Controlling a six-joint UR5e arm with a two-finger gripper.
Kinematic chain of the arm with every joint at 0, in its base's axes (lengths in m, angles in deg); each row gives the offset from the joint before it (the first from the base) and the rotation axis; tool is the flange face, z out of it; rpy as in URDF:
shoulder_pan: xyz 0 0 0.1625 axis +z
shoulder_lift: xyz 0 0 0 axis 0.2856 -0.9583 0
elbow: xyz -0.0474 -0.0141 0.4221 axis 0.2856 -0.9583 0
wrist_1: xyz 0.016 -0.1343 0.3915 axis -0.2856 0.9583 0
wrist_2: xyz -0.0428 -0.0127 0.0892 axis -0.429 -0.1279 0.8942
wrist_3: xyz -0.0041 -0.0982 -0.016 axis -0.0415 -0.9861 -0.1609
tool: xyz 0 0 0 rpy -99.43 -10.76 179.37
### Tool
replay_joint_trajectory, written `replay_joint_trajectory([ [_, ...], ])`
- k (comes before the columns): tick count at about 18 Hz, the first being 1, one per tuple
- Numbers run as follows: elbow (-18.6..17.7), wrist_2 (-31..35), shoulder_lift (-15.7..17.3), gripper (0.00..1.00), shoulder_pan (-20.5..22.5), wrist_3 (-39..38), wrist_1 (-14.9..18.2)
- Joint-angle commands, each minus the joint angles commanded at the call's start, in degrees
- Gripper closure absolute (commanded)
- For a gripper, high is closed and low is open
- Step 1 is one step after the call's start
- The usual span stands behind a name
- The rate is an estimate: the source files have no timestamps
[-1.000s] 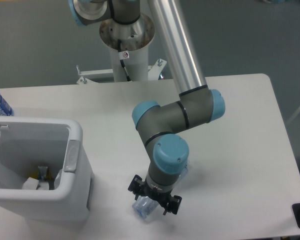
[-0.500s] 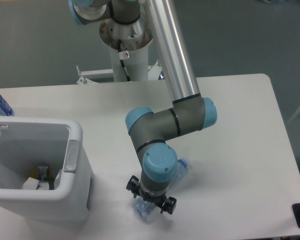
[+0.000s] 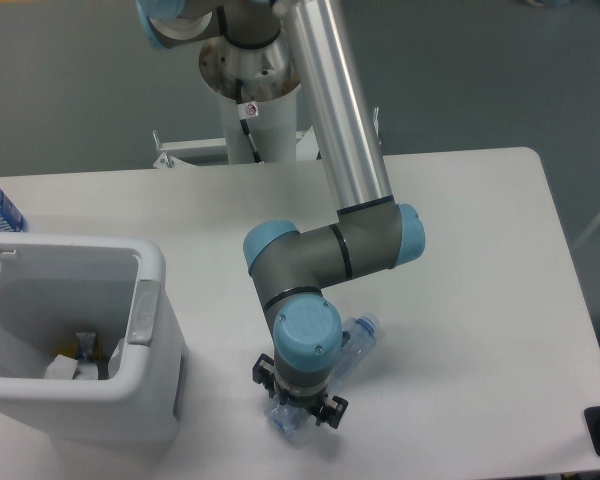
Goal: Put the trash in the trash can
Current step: 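Lower the gripper around the bottle's cap end and close it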
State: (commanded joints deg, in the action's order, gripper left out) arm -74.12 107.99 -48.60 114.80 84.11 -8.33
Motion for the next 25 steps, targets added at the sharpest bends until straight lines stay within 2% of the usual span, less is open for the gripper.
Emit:
replay_joint_trajectory([
  [2, 0.09, -0.09, 0.0, 0.4, 0.0, 0.0, 0.0],
  [6, 0.09, -0.09, 0.09, 0.44, 0.0, 0.09, -0.09],
  [20, 0.44, -0.96, 1.23, 0.45, 0.0, 0.18, -0.18],
  [25, 2.98, -7.8, 2.63, 0.44, 2.28, 0.09, -0.26],
])
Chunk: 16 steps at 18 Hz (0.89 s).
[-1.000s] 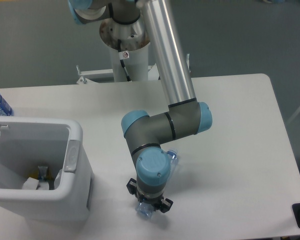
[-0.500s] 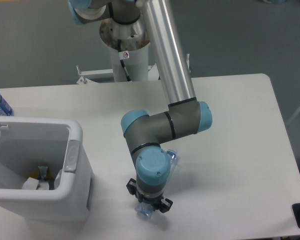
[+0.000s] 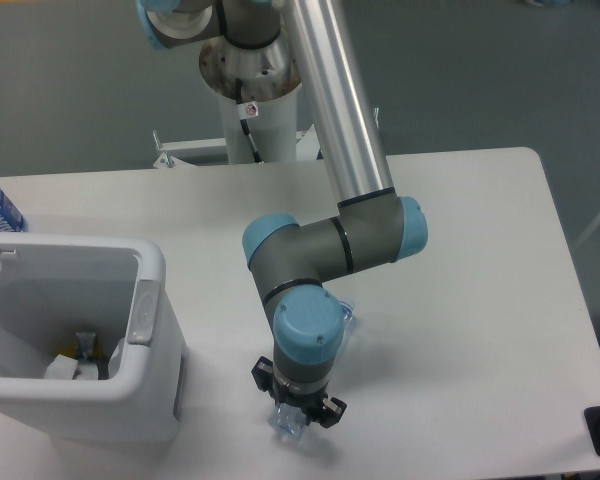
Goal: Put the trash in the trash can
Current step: 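Lower the gripper around the bottle's cap end and close it, then lift the bottle and carry it over the white bin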
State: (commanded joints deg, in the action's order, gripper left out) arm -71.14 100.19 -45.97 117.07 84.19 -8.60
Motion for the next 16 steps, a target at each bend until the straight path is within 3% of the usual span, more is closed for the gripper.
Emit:
replay_joint_trajectory([
  [10, 2.9, -27.77, 8.7, 0.45, 7.48, -3.59, 0.0],
  [16, 10.1, -43.94, 10.99, 0.44, 7.92, -13.61, -0.18],
])
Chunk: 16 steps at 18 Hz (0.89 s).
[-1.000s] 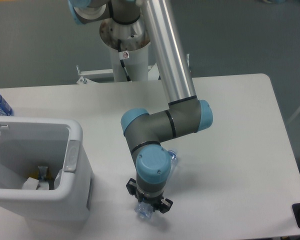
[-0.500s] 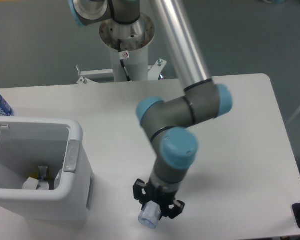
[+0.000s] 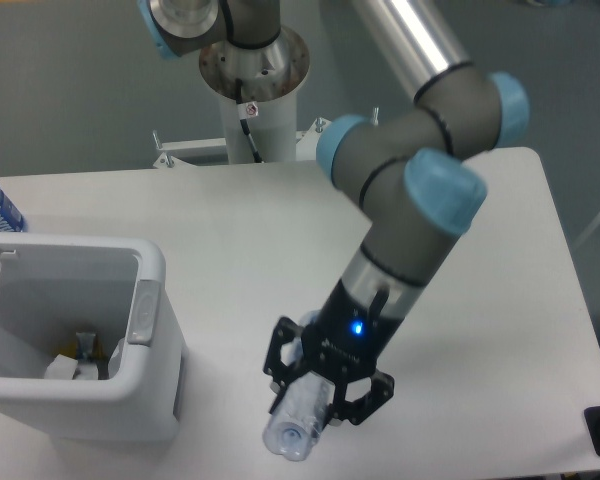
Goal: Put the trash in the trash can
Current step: 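Lift the bottle and carry it over the white bin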
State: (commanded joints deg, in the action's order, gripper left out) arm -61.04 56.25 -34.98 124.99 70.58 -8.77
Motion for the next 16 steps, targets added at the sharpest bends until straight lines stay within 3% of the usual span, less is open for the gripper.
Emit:
replay_joint_trajectory([
  [8, 0.63, -13.19, 2.9, 0.44, -4.12, -1.06, -1.4],
  [13, 0.63, -14.26, 3.43, 0.44, -6.67, -4.57, -4.65],
  [16, 0.36, -14.26, 3.08, 0.44, -8.7, -5.11, -5.01],
])
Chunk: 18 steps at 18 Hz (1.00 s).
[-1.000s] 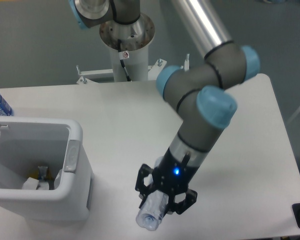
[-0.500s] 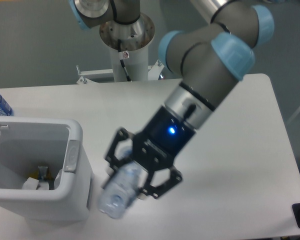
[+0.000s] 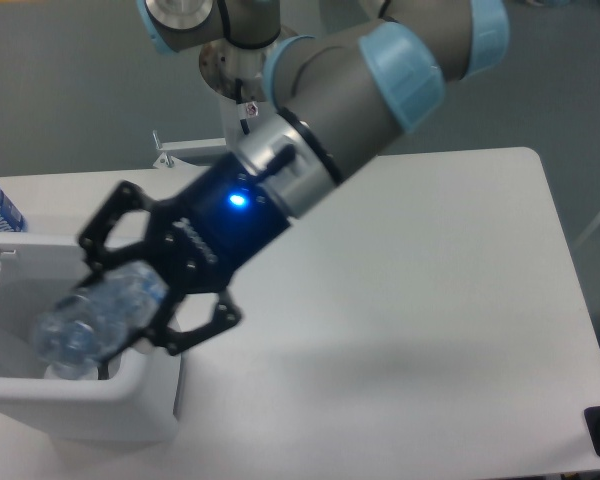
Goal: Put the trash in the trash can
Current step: 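Lift the bottle and carry it over the white bin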
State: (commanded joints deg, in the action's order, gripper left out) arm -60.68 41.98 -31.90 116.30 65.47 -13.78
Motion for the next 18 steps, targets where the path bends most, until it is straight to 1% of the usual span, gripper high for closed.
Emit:
replay_joint_trajectory([
  [1, -0.09, 0.0, -0.26, 0.44, -0.18, 0.0, -0.7],
  [5, -1.14, 0.44, -1.58, 0.42, -3.25, 0.18, -3.34],
  [9, -4.04, 0.88, -1.23, 0.38, -4.4, 0.53, -5.36],
  [11, -5.53, 0.97, -0.71, 0.22, -4.49, 1.58, -6.15],
  [12, -6.15, 0.97, -0.36, 0.21, -4.49, 1.93, -6.24],
  [13, -6.76, 0.97, -0.01, 0.16, -4.49, 2.11, -6.24],
  [14, -7.29, 0.97, 0.17, 0.04, -4.49, 2.2, -6.24],
  [15, -7.64, 0.97, 0.43, 0.0, -4.49, 2.29, -6.33],
  [18, -8.0, 0.97, 0.61, 0.0, -4.49, 2.29, -6.42],
])
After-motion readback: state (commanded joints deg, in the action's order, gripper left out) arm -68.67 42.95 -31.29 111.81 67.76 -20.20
